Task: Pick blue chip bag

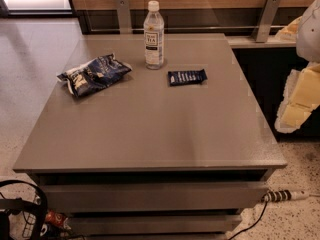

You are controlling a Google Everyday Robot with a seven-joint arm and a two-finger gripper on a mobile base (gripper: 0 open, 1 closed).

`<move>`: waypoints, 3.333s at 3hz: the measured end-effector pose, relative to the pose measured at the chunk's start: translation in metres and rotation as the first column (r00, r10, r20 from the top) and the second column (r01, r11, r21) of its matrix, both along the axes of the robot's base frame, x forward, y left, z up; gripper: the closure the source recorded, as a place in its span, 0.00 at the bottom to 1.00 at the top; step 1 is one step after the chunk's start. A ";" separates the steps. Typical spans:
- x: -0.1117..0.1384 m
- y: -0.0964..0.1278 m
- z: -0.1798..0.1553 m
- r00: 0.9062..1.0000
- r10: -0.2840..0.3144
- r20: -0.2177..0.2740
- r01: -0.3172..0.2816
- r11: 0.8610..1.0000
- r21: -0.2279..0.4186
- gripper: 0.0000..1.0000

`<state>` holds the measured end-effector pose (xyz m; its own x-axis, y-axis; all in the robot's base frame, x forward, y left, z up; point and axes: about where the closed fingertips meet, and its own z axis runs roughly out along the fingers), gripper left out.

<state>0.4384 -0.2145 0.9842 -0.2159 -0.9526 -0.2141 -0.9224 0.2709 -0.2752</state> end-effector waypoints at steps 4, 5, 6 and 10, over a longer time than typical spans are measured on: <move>0.063 0.108 0.004 0.920 0.275 0.279 -0.345 0.906 0.244 0.00; 0.085 0.167 0.009 0.871 0.349 0.344 -0.447 0.855 0.262 0.00; 0.116 0.235 0.002 0.839 0.408 0.360 -0.492 0.852 0.181 0.00; 0.156 0.296 -0.012 0.833 0.440 0.335 -0.488 0.870 0.071 0.00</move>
Offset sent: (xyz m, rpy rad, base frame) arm 0.0492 0.0588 0.0136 0.0961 -0.1324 0.1783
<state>0.5946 0.0818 0.9720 0.3404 -0.8760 -0.3415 -0.8291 -0.1084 -0.5485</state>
